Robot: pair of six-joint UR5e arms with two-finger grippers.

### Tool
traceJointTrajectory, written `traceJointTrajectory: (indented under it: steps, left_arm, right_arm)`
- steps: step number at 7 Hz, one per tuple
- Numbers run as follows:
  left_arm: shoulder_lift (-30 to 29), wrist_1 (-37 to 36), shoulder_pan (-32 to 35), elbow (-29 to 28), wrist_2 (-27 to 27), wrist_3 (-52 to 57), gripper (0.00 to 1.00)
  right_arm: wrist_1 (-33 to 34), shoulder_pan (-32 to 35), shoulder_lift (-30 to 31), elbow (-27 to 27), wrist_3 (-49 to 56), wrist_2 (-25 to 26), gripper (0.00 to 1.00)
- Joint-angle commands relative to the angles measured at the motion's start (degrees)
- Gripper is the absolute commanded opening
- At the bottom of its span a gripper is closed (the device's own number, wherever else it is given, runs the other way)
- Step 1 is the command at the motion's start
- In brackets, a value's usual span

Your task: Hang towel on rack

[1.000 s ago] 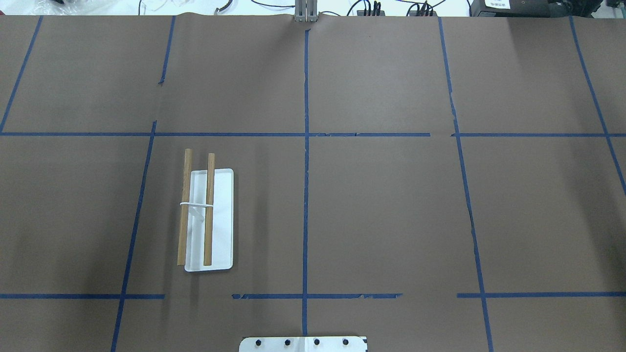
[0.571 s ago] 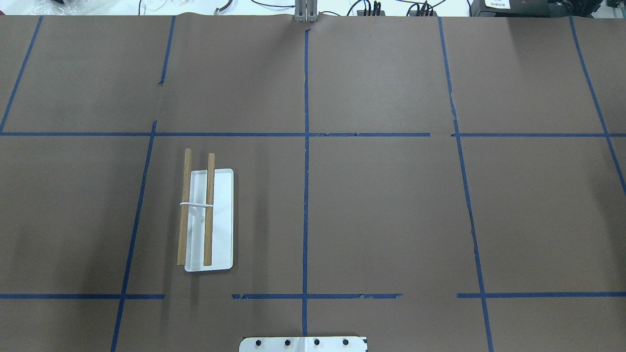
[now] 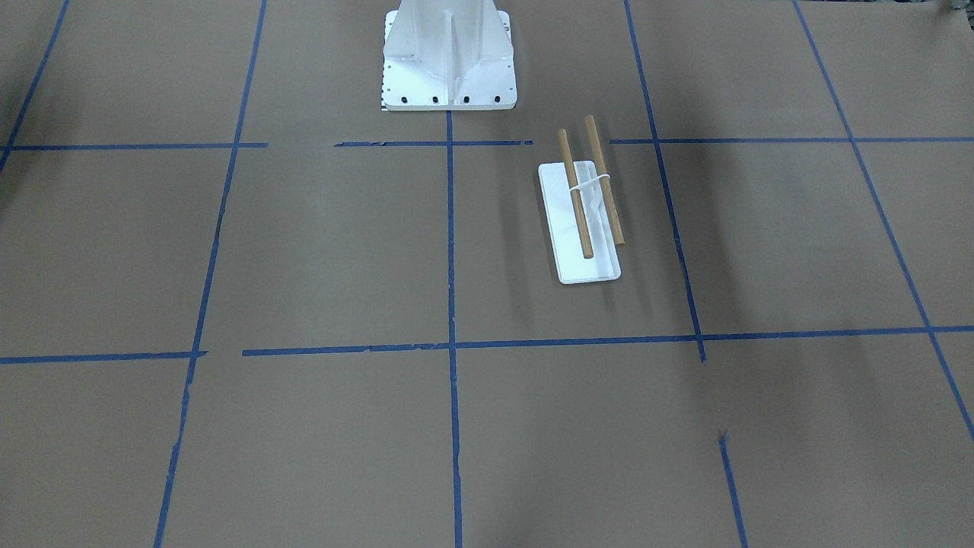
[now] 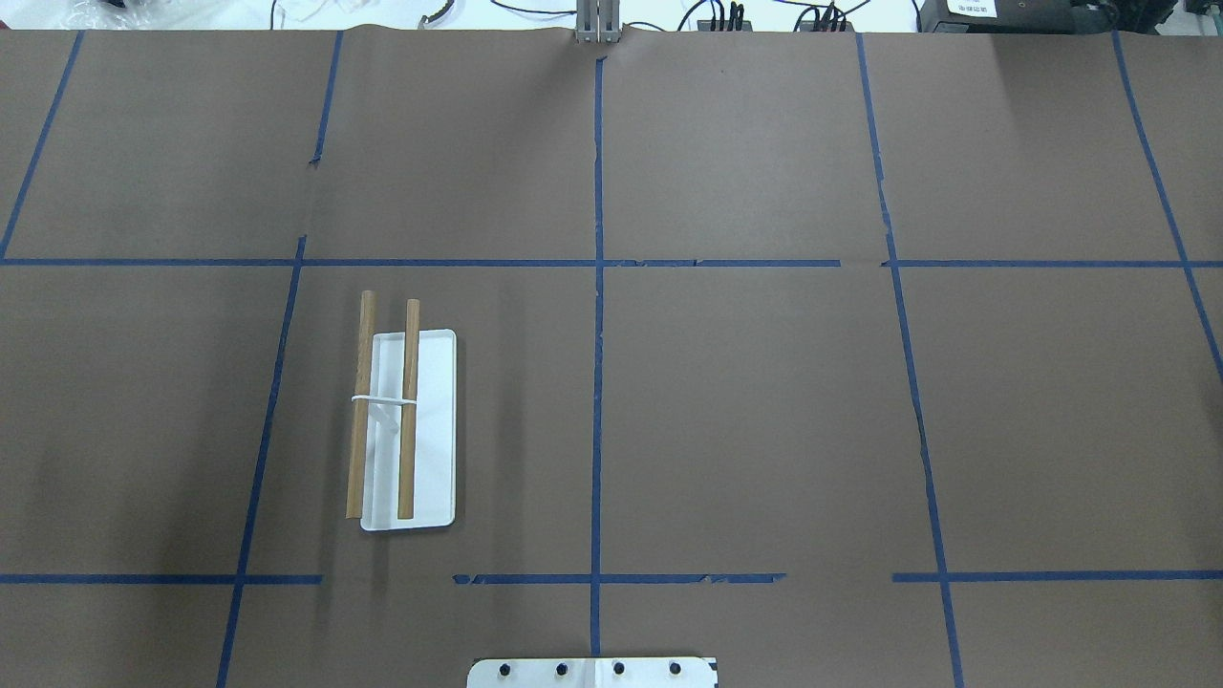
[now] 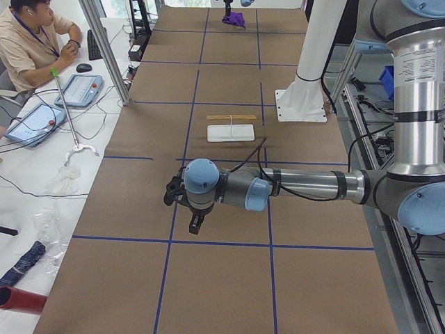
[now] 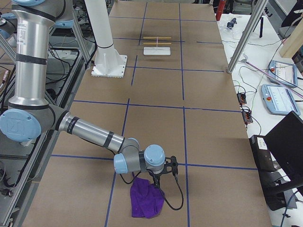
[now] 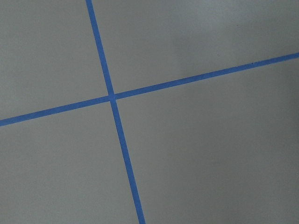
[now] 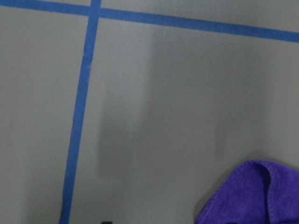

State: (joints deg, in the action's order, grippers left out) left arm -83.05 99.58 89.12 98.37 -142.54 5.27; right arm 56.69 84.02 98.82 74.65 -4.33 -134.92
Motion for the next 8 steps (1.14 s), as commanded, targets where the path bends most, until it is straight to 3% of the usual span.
traceJointTrajectory:
  steps: [1, 5, 8]
  left_arm:
    - [0.1, 0.0, 0.0, 0.0, 0.0, 0.0, 1.0]
    - [-0.2, 1.3, 0.0, -0.3, 0.0, -0.1, 1.0]
    - [-0.2, 3.3, 0.0, -1.4, 0.0, -0.1, 1.0]
  right_arm:
    - [0.3, -0.4, 2.2, -0.6, -0.3, -2.1, 0.76]
    - [0.2, -0.7, 2.8, -2.4, -0.1, -2.1, 0.51]
    - [0.2, -2.2, 1.9, -4.1, -0.4, -1.3, 0.5]
